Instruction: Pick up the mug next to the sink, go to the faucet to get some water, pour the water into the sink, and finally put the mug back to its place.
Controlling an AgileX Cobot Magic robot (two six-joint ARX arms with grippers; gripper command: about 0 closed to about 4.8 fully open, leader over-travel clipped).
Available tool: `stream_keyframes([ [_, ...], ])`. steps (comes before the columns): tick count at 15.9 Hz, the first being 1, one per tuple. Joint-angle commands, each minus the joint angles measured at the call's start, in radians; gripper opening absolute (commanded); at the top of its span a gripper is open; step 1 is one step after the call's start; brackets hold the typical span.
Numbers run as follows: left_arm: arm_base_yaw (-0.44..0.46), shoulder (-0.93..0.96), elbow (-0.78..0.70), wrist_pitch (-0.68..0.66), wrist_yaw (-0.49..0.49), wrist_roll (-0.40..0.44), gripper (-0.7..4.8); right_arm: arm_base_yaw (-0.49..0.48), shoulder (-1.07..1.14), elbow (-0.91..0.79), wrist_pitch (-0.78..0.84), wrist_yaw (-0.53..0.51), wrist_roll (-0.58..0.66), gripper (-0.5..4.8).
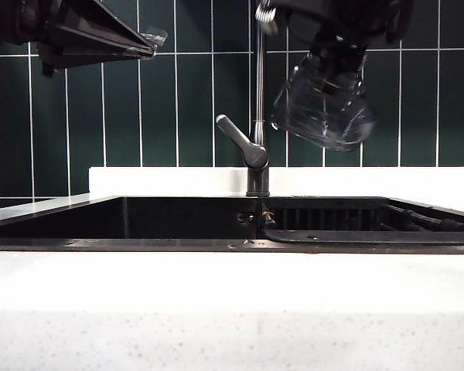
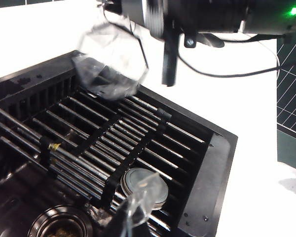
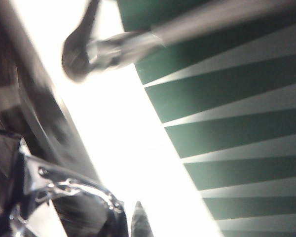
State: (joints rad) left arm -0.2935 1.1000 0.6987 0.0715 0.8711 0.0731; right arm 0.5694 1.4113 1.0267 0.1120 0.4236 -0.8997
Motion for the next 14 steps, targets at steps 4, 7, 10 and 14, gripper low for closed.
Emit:
stream_keyframes([
  [4,0.001,-0.002,0.002,0.106,0.002,0.006,-0.05,-0.090,-0.115,-0.023,-0.002,-0.180,0.648,-0.07],
  [7,0.001,0.002,0.002,0.179,-0.093,0.006,-0.05,-0.224,-0.279,-0.177,0.108,-0.368,0.794,-0.07],
  [10,0.001,0.002,0.002,0.233,-0.131,0.024,-0.06,-0.411,-0.369,-0.336,0.290,-0.668,0.946,-0.07],
  [14,0.001,0.005,0.002,0.260,-0.134,0.025,-0.06,-0.595,-0.353,-0.459,0.472,-0.826,1.105,-0.07],
])
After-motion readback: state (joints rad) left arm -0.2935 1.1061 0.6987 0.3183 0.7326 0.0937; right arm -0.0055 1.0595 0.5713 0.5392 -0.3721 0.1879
